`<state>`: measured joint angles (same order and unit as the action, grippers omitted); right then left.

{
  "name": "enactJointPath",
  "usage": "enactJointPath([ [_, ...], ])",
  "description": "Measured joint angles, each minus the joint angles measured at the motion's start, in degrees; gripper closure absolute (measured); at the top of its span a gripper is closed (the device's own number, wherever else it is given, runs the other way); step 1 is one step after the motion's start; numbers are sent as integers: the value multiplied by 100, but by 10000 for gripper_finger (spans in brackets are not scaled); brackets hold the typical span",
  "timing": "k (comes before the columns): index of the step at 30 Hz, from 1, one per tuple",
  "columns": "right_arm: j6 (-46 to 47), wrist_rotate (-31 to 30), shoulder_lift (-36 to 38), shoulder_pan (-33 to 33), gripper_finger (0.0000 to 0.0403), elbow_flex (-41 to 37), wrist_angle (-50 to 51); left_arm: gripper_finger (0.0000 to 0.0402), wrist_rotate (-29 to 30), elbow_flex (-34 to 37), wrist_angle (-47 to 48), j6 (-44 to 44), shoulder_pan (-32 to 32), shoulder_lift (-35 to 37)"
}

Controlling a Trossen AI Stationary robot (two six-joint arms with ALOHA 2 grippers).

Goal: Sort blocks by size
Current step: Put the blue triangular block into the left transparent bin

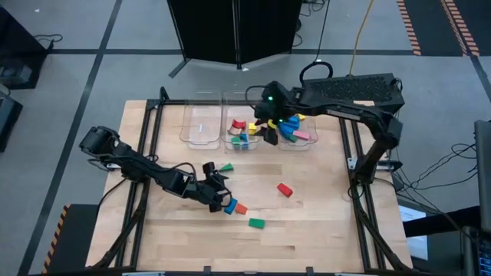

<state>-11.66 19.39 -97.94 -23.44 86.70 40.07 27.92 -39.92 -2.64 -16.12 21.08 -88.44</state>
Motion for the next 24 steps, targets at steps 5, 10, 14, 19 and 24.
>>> enactJointPath([
  [5,2,-38,476,208,197,0,312,140,-4,0,-29,-7,0,0],
  [10,32,-560,849,466,198,-6,759,140,-7,0,-34,-57,0,2],
  [14,191,-755,1033,681,198,-13,1088,140,-181,0,-20,-152,13,2],
  [19,350,-762,1067,1028,198,-36,1398,140,-376,0,223,-423,151,3],
  [24,534,-995,1067,1421,198,-486,1165,139,-85,-59,947,-1260,343,44],
])
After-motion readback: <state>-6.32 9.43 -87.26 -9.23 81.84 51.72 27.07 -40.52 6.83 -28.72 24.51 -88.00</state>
